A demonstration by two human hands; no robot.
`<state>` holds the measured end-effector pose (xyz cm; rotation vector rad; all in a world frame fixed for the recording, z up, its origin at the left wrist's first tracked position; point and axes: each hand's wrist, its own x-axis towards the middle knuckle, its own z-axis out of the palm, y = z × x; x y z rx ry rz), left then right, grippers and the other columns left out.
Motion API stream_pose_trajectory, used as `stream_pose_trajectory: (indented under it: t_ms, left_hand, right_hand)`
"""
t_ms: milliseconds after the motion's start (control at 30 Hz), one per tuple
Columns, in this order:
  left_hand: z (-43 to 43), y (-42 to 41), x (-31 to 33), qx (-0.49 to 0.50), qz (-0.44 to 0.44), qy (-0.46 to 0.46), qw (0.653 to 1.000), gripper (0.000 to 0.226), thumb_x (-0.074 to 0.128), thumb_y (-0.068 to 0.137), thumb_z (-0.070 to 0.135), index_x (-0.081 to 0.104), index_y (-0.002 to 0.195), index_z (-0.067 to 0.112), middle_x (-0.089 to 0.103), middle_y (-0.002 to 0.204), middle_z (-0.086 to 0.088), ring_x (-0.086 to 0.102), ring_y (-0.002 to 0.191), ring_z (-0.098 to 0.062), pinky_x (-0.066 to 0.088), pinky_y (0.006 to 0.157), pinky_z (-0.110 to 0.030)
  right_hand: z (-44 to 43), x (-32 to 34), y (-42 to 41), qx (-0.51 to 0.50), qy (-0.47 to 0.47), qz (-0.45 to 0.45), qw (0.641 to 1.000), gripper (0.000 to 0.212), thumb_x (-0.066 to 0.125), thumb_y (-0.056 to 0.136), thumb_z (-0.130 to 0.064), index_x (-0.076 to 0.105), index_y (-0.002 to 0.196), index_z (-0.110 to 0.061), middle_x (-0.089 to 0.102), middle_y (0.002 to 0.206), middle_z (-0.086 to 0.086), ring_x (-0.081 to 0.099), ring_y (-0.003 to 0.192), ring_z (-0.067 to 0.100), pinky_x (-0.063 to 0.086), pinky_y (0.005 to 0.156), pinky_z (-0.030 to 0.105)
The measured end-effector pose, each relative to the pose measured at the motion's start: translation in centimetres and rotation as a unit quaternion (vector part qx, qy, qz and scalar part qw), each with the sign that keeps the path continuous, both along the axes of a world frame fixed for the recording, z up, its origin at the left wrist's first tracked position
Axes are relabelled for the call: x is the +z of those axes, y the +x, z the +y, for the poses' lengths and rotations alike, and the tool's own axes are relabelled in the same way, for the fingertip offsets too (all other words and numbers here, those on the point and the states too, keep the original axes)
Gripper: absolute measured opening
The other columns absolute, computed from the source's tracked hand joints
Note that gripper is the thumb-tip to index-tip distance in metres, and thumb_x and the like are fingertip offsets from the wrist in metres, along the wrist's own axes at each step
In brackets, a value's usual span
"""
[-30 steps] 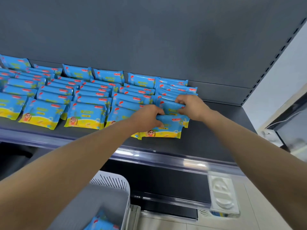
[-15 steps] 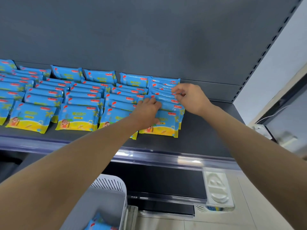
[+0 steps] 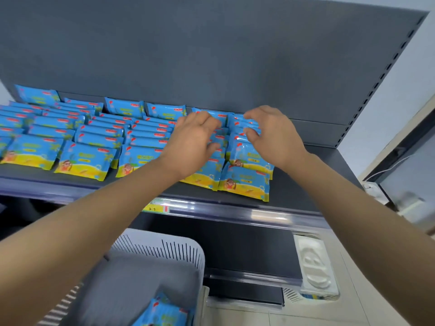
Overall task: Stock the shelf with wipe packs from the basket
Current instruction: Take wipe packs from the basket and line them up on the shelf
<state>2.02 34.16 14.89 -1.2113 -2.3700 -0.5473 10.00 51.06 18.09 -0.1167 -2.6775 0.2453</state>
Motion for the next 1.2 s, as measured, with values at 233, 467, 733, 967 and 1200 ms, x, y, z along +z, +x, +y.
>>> stream_pose_trajectory:
  t_ms: [233, 467, 733, 967, 1200]
  left_hand:
    - [-8.3, 2.6, 6.2, 0.036, 0.096, 0.075, 0.992, 0.038, 0.069, 0.077, 0.017, 0.058, 0.112, 0.005, 0.057, 0.109, -0.016, 0.052, 0.102, -0.035, 0.028, 0.085, -0.035]
    - [-14.6, 5.7, 8.7, 0.035, 0.144, 0.112, 0.983, 0.037, 0.066, 0.078, 0.017, 0.059, 0.111, 0.004, 0.057, 0.112, -0.017, 0.051, 0.105, -0.034, 0.027, 0.087, -0.035]
    - [-19.8, 8.2, 5.0, -0.026, 0.110, 0.099, 0.989, 0.034, 0.063, 0.081, 0.021, 0.058, 0.111, 0.006, 0.058, 0.111, -0.014, 0.048, 0.104, -0.028, 0.031, 0.089, -0.034]
    - [-21.6, 8.4, -5.4, -0.081, -0.046, -0.021, 0.995, 0.032, 0.063, 0.081, 0.021, 0.062, 0.107, 0.003, 0.061, 0.108, -0.015, 0.055, 0.103, -0.034, 0.036, 0.089, -0.040]
    - [-24.1, 7.7, -15.8, -0.052, -0.171, -0.132, 0.975, 0.033, 0.062, 0.085, 0.022, 0.058, 0.116, 0.014, 0.057, 0.115, -0.003, 0.049, 0.111, -0.022, 0.029, 0.096, -0.032]
  right_hand:
    - [-8.2, 4.7, 0.8, 0.028, 0.042, 0.106, 0.993, 0.033, 0.057, 0.089, -0.019, 0.057, 0.121, -0.009, 0.056, 0.123, 0.009, 0.048, 0.115, 0.031, 0.038, 0.094, 0.042]
    - [-14.6, 6.4, 1.9, 0.065, 0.065, 0.171, 0.981, 0.030, 0.058, 0.087, -0.019, 0.059, 0.116, -0.010, 0.057, 0.122, 0.008, 0.050, 0.113, 0.031, 0.037, 0.091, 0.041]
    - [-19.3, 1.4, 3.5, 0.088, 0.055, 0.114, 0.988, 0.029, 0.056, 0.085, -0.018, 0.060, 0.112, -0.008, 0.058, 0.119, 0.010, 0.050, 0.112, 0.033, 0.036, 0.089, 0.041]
    - [-22.1, -10.8, 3.2, 0.092, 0.057, -0.131, 0.985, 0.038, 0.052, 0.089, -0.022, 0.052, 0.126, -0.014, 0.058, 0.116, 0.010, 0.050, 0.111, 0.031, 0.041, 0.089, 0.041]
    - [-24.2, -25.0, 4.1, 0.104, 0.052, -0.492, 0.863, 0.036, 0.055, 0.090, -0.025, 0.052, 0.120, -0.006, 0.057, 0.120, 0.013, 0.055, 0.110, 0.031, 0.047, 0.083, 0.036]
